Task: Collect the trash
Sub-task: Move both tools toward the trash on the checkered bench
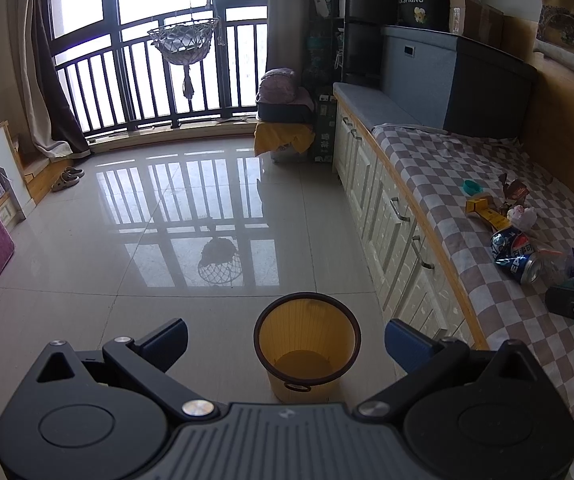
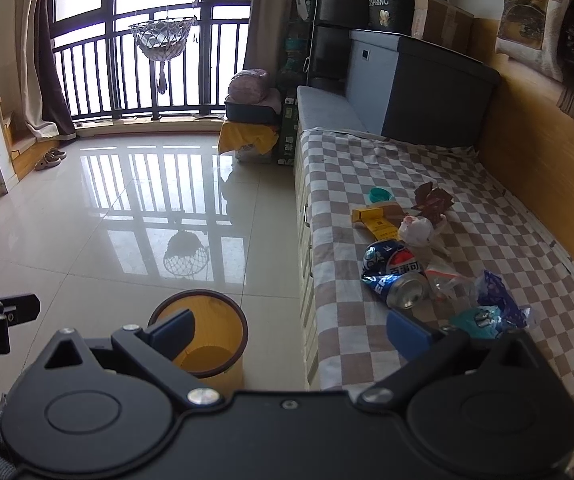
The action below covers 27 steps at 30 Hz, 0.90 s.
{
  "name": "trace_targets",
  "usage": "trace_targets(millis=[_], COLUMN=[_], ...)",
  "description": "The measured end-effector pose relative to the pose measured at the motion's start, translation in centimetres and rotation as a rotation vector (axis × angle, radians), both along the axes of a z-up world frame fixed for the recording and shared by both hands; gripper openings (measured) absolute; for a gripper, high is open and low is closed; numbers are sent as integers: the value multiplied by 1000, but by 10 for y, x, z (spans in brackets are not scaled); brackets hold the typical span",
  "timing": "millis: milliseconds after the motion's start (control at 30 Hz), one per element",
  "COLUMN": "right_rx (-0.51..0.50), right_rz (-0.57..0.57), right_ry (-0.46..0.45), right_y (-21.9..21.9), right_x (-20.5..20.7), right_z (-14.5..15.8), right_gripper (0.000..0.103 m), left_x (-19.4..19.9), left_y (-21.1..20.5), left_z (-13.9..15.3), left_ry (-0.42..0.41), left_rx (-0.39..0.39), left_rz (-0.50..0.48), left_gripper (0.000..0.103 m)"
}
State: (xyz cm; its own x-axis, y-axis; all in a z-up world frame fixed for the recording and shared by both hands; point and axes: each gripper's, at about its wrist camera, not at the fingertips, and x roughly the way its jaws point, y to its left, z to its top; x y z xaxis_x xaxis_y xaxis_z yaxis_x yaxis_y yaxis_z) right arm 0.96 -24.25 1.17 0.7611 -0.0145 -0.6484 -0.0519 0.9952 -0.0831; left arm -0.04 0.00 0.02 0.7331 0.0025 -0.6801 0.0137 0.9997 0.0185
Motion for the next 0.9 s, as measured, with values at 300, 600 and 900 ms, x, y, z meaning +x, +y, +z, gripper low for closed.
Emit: trace_targets(millis=[300, 600, 900], right_rx=[13, 38, 56], right_rz=[-26, -101, -231], right_ry=[2, -8, -25], right_y=[-23, -59, -122], right_x=[2, -4, -4], right_z=[-7, -16, -26], right_gripper=[103, 103, 103], left_x=[3, 17, 33], left_y=[-14, -63, -115], left_z=[-10, -19, -29], left_ry=[15, 20, 22], left_rx=[11, 33, 35], left_rz=[-26, -98, -189], left_gripper=[103, 103, 103])
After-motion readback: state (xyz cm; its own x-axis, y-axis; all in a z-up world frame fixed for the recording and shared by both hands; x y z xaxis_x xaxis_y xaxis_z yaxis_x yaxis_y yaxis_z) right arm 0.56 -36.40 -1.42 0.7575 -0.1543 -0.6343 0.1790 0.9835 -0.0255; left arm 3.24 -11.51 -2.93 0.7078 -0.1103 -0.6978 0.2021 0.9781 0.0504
